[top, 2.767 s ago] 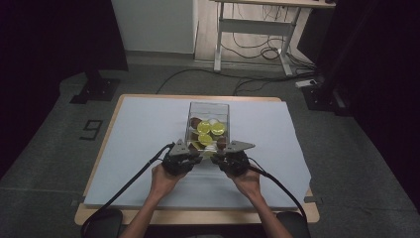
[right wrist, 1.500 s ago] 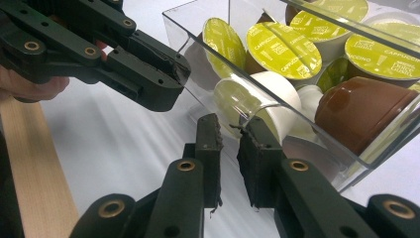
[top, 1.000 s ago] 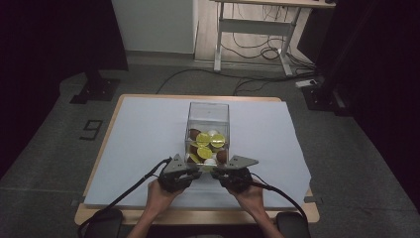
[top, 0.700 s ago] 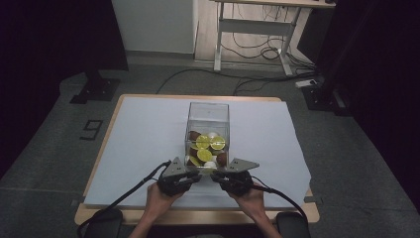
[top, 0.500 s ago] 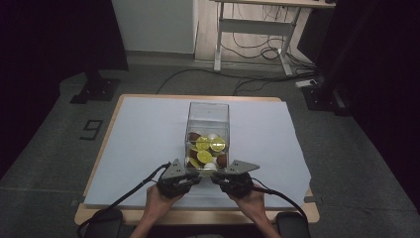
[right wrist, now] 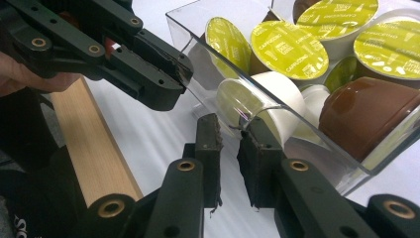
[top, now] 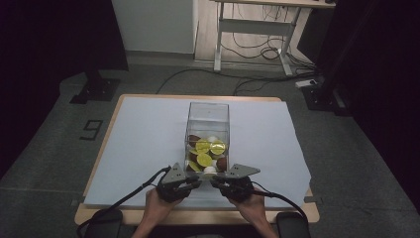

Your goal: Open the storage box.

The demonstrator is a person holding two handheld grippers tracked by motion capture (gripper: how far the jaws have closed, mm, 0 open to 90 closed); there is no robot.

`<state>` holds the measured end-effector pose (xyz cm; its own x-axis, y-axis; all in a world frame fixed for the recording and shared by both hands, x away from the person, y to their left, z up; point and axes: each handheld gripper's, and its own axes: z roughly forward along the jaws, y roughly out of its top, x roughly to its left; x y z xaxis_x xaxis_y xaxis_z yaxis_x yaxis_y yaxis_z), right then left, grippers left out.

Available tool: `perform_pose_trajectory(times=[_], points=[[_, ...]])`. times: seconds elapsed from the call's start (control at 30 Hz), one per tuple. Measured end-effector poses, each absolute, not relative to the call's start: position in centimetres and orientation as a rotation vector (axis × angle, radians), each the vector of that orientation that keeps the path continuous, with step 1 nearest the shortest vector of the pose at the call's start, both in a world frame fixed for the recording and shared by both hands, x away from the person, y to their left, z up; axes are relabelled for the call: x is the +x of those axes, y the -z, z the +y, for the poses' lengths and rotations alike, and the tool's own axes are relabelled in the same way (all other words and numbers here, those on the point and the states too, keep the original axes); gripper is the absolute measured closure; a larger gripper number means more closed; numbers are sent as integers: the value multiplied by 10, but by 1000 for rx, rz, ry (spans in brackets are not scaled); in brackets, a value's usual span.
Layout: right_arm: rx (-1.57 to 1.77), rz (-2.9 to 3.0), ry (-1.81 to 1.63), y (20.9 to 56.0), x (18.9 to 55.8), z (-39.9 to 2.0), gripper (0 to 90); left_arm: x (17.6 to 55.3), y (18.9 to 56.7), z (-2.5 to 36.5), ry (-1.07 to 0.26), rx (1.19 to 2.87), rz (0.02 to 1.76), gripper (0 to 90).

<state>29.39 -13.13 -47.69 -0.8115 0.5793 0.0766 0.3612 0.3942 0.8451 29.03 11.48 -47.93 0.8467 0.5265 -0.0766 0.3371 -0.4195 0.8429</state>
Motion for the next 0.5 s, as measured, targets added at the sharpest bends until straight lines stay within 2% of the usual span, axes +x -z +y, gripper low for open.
perform_pose_trajectory(times=[0.33, 0.5], points=[[813, 2434, -1371, 476, 293, -134, 777, 290, 478, 116, -236, 2063, 619, 740], [802, 2445, -1371, 473, 292, -140, 721, 288, 477, 120, -244, 2082, 621, 695]])
